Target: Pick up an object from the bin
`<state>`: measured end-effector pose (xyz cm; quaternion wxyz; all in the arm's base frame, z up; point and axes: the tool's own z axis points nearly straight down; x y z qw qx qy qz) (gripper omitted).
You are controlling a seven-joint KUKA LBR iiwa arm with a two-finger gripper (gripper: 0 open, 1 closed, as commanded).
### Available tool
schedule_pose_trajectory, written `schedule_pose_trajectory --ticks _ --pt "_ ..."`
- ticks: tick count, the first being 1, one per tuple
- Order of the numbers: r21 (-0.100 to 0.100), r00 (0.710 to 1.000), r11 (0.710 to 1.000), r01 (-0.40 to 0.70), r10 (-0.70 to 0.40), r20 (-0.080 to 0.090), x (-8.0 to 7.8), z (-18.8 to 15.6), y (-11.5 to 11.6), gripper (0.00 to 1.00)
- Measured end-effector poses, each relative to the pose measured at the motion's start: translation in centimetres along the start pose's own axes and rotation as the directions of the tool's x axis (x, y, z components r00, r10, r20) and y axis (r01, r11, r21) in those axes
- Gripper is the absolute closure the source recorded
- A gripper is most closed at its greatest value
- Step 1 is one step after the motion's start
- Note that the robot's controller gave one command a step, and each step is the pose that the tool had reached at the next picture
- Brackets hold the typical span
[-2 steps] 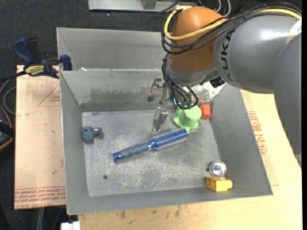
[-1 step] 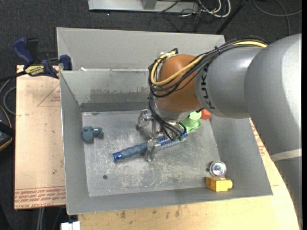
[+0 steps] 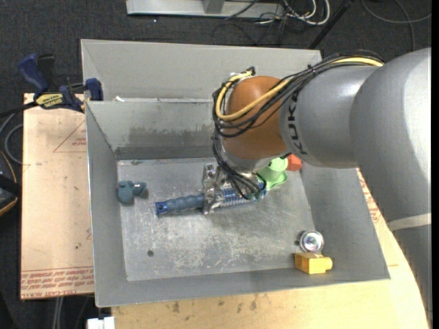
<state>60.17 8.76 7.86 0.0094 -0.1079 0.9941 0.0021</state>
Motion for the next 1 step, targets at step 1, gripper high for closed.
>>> schedule_pose_trajectory --ticks 1 --pt "0.001 1.000 1.000 -0.011 0.011 -0.011 2.79 -13.52 1.68 1.00"
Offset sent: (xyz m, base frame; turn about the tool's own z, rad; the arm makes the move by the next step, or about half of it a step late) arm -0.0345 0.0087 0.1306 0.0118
